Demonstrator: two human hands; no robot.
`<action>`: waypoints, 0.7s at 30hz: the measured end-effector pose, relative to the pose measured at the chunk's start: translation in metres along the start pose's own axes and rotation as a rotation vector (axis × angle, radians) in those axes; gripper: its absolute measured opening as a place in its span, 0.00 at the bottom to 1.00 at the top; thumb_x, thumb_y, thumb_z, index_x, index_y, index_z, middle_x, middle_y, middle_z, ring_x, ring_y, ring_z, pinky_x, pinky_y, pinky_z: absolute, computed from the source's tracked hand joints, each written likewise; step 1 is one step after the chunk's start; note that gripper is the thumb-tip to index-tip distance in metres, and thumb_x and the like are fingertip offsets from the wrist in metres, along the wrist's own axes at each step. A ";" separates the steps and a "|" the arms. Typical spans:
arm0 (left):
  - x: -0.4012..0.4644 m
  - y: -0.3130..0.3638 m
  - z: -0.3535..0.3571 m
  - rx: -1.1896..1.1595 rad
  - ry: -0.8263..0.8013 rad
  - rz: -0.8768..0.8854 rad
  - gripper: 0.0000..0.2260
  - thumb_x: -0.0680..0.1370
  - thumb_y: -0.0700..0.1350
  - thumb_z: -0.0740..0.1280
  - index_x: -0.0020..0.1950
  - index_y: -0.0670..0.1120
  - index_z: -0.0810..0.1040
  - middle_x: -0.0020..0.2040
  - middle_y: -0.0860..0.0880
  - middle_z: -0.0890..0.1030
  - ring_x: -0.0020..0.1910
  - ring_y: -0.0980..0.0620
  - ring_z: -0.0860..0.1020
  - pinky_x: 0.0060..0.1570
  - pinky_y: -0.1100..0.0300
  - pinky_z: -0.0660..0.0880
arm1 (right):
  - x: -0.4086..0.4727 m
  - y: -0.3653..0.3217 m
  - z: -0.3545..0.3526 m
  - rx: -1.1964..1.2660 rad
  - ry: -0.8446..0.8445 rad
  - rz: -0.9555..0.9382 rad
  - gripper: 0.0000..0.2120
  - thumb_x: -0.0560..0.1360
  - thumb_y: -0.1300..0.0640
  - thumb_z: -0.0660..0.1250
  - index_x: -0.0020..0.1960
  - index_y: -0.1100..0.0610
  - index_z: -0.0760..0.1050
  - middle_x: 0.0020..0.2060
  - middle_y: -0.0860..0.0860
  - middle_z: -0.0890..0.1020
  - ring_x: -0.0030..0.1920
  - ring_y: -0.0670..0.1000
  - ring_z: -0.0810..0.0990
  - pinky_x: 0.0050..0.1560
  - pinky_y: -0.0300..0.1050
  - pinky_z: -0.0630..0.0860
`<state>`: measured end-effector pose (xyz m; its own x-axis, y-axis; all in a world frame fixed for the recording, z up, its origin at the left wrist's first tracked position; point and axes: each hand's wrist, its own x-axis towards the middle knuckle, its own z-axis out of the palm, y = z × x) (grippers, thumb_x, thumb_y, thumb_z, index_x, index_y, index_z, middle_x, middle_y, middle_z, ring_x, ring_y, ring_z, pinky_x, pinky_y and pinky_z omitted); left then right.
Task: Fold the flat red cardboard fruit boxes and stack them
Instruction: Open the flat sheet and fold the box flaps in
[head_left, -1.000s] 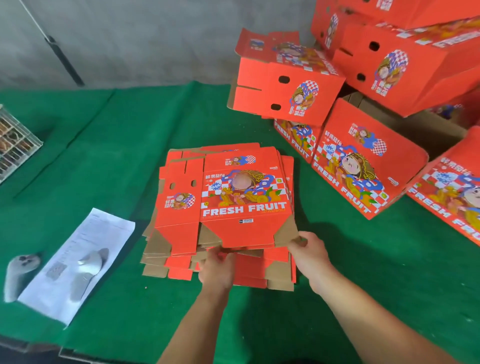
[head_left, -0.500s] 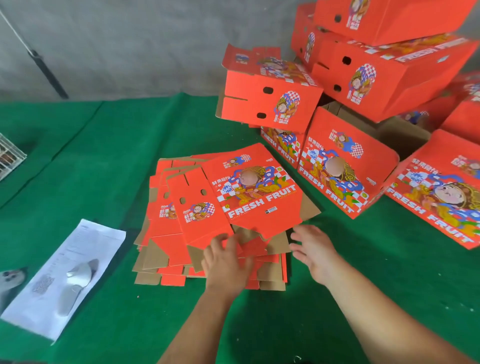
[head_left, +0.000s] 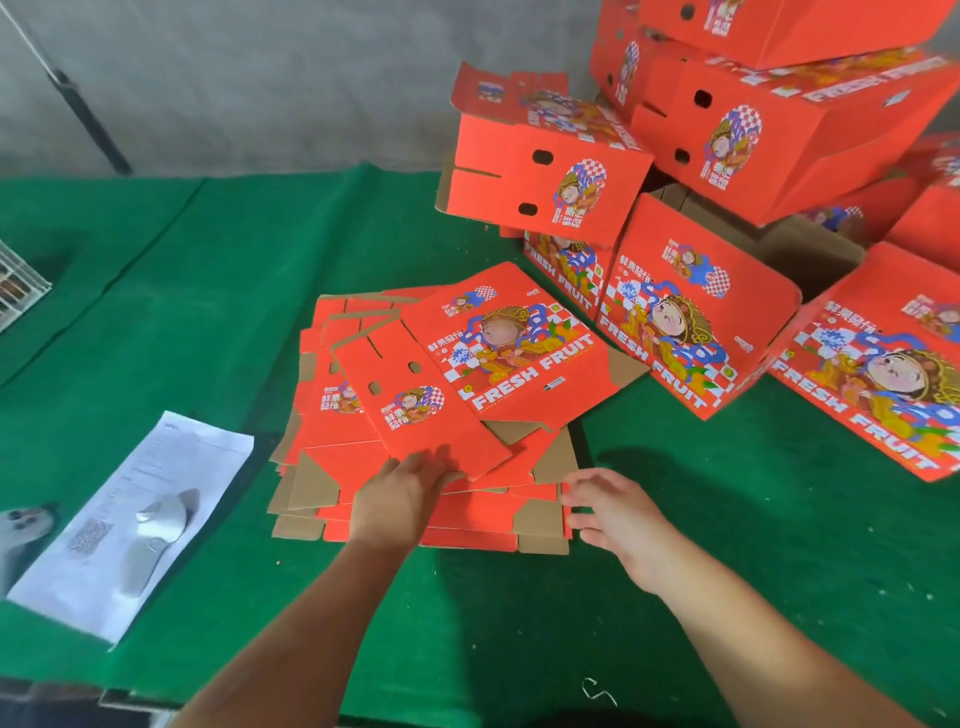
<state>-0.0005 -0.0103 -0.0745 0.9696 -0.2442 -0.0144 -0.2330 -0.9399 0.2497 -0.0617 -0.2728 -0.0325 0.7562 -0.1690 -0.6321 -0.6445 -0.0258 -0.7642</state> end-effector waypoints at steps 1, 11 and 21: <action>-0.002 0.004 -0.002 -0.047 0.078 0.016 0.17 0.83 0.60 0.64 0.69 0.59 0.79 0.56 0.54 0.82 0.55 0.44 0.80 0.46 0.49 0.81 | -0.001 0.001 0.000 -0.006 0.010 -0.011 0.11 0.82 0.58 0.64 0.63 0.52 0.77 0.54 0.52 0.84 0.55 0.56 0.83 0.54 0.47 0.80; -0.012 0.093 -0.026 -0.970 0.495 0.071 0.07 0.83 0.46 0.68 0.54 0.56 0.84 0.50 0.59 0.84 0.54 0.55 0.82 0.56 0.60 0.75 | -0.006 -0.004 0.012 -0.365 0.063 -0.712 0.43 0.75 0.63 0.73 0.75 0.31 0.54 0.67 0.35 0.54 0.60 0.27 0.69 0.65 0.36 0.72; -0.039 0.146 -0.015 -1.055 -0.069 0.279 0.17 0.80 0.56 0.70 0.68 0.54 0.80 0.56 0.64 0.72 0.59 0.62 0.73 0.57 0.68 0.70 | -0.010 -0.025 -0.035 -0.052 0.248 -0.664 0.28 0.76 0.70 0.67 0.65 0.41 0.71 0.56 0.44 0.81 0.56 0.43 0.80 0.56 0.46 0.78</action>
<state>-0.0716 -0.1345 -0.0230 0.8787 -0.4606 0.1256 -0.2308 -0.1794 0.9563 -0.0573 -0.3052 -0.0021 0.9473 -0.3200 0.0179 -0.0652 -0.2470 -0.9668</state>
